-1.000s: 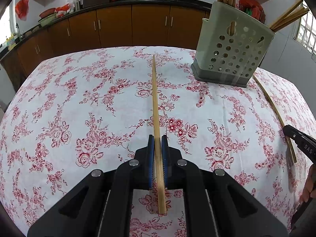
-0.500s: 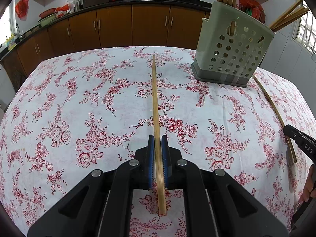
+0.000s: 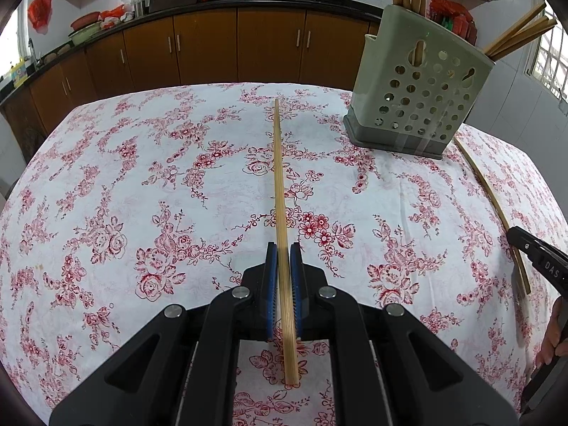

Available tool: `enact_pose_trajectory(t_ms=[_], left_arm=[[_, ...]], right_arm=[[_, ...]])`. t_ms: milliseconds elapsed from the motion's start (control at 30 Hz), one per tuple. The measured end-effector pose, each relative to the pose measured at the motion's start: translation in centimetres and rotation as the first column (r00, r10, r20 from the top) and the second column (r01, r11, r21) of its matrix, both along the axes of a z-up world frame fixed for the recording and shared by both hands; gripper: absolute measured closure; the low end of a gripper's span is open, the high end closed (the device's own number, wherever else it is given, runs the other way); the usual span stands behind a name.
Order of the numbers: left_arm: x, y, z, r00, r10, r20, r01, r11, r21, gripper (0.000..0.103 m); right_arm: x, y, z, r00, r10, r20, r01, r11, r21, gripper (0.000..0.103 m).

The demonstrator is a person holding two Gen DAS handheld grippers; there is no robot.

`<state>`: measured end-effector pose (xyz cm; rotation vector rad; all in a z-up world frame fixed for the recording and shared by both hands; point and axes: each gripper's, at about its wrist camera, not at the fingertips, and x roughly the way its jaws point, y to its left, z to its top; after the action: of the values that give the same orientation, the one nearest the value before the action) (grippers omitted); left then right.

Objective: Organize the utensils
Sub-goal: 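Lift the wooden chopstick upright with the right tool toward the holder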

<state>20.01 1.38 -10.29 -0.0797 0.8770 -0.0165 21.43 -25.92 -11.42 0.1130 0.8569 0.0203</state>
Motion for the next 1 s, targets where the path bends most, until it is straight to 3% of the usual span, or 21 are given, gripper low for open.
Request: enact_pose_trajectory(t_ms=[467, 833, 1000], left_arm=[[0.0, 0.0, 0.0, 1.000, 0.001, 0.000, -0.001, 1.000, -0.003, 0.094], [0.0, -0.1, 0.2, 1.000, -0.005, -0.006, 0.005, 1.000, 0.015, 0.095], [-0.6, 0.8, 1.1, 1.000, 0.005, 0.000, -0.005, 1.000, -0.027, 0.095]], right_arm=[[-0.7, 0.2, 0.1, 1.000, 0.006, -0.001, -0.006, 1.000, -0.017, 0.094], [-1.6, -0.4, 0.3, 1.000, 0.013, 0.002, -0.013, 0.999, 0.032, 0.095], [-2.7, -1.4, 2.8, 0.997, -0.002, 0.081, -0.003, 0.999, 0.054, 0.095]])
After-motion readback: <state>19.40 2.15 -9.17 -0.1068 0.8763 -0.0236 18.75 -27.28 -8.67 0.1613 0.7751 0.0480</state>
